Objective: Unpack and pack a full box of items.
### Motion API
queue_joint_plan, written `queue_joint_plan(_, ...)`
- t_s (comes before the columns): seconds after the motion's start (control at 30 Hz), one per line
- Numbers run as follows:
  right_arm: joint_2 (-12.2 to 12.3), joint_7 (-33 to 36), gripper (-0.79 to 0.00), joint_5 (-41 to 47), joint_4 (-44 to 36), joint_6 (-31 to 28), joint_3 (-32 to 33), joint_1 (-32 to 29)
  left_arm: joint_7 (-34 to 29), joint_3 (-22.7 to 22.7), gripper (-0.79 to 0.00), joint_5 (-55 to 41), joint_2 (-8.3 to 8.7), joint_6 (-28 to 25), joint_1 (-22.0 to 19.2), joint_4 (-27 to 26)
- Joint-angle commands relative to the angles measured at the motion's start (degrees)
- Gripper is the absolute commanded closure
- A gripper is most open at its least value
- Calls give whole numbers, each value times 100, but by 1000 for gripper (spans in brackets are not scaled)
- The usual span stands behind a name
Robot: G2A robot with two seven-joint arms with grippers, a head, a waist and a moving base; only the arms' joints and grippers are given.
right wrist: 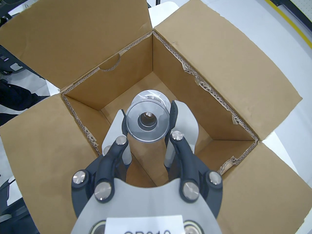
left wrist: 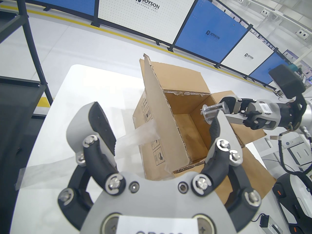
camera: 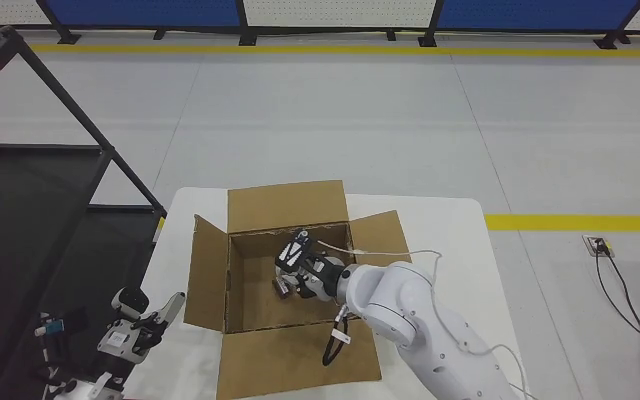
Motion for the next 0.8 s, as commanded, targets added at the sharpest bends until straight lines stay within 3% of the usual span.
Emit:
queue_joint_plan(0.0, -2, -44, 0, -70, -29, 231, 87, 20, 7, 36, -785, 24, 2, 9, -24, 16)
queue_joint_plan(0.13, 95, -150, 0, -353, -493, 796, 670, -321, 16, 40, -785, -24, 4, 42, -61, 48)
queue_joint_plan(0.47, 411, -50, 0, -1106, -2101, 1912, 2805, -2142, -31, 31, -785, -138, 16, 62, -169, 92)
queue_joint_plan(0.57, 447, 56, 0, -1122, -2140, 2090, 3205, -2441, -31, 31, -785, -138, 16, 62, -169, 92)
queue_joint_plan(0.77, 496, 328, 0, -989, -1371, 2212, 3746, -2565, -31, 31, -785, -138, 16, 62, -169, 92)
